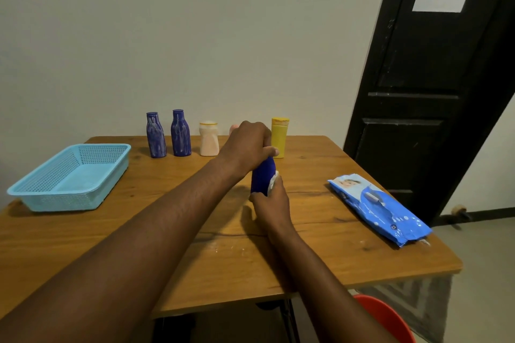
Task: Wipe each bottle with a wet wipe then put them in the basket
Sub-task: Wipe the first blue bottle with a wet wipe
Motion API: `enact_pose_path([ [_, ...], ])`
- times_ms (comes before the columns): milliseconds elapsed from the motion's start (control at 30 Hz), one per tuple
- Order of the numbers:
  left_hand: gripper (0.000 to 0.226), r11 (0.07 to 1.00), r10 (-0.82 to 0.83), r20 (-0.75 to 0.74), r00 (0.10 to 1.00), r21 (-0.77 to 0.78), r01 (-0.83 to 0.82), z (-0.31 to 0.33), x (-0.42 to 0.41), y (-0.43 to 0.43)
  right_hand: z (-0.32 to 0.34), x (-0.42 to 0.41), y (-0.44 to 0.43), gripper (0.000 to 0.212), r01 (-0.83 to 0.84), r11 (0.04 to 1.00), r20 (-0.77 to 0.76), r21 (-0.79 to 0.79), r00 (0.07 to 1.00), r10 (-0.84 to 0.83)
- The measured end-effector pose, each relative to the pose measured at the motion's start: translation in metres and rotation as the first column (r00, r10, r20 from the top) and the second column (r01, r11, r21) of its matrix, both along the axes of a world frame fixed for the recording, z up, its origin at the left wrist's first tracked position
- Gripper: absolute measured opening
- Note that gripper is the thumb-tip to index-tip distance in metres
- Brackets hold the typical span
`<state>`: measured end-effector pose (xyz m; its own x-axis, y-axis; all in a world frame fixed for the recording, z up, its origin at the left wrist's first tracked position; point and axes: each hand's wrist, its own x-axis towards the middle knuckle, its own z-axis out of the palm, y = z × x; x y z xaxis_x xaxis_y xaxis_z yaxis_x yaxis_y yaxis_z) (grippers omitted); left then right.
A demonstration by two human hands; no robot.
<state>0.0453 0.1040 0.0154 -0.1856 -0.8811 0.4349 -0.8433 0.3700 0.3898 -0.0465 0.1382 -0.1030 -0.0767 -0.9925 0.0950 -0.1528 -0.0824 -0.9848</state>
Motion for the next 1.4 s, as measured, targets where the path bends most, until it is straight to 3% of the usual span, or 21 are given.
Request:
enact_pose_path([
  [200, 0.033, 0.997, 0.051, -0.031, 0.998, -0.064, -0.053, -0.007, -0.006, 0.002, 0.021, 0.017, -0.006, 0.072, 0.076, 0.975, 0.012, -0.209, 0.997, -0.075],
  [500, 0.031, 0.992, 0.112, -0.019, 0.993, -0.062, -0.113, -0.004, -0.006, 0.006, -0.009, 0.007, -0.003, 0.07, -0.032, 0.999, 0.0, -0.023, 0.999, 0.032],
  [800, 0.036, 0.982, 0.169, 0.075, 0.983, -0.102, -0.162, -0.001, -0.011, 0.005, 0.015, 0.025, -0.002, 0.092, 0.04, 0.987, -0.003, -0.158, 0.999, -0.041],
  [1033, 0.036, 0.98, 0.183, 0.121, 0.976, -0.101, -0.171, 0.0, -0.01, 0.007, -0.009, 0.008, -0.006, 0.076, -0.011, 0.999, -0.054, -0.032, 0.999, 0.009],
  [1200, 0.036, 0.976, 0.198, 0.137, 0.97, -0.113, -0.184, 0.001, -0.012, 0.006, -0.003, 0.013, 0.0, 0.065, 0.012, 0.994, -0.016, -0.106, 1.0, -0.014],
  [1300, 0.036, 0.977, 0.195, 0.153, 0.969, -0.113, -0.179, 0.002, -0.014, 0.007, 0.008, 0.018, -0.007, 0.076, 0.048, 0.975, -0.029, -0.215, 0.998, -0.056],
  [1400, 0.036, 0.976, 0.201, 0.159, 0.967, -0.12, -0.183, 0.002, -0.012, 0.007, 0.014, 0.017, -0.015, 0.077, 0.048, 0.979, -0.016, -0.2, 0.998, -0.052],
])
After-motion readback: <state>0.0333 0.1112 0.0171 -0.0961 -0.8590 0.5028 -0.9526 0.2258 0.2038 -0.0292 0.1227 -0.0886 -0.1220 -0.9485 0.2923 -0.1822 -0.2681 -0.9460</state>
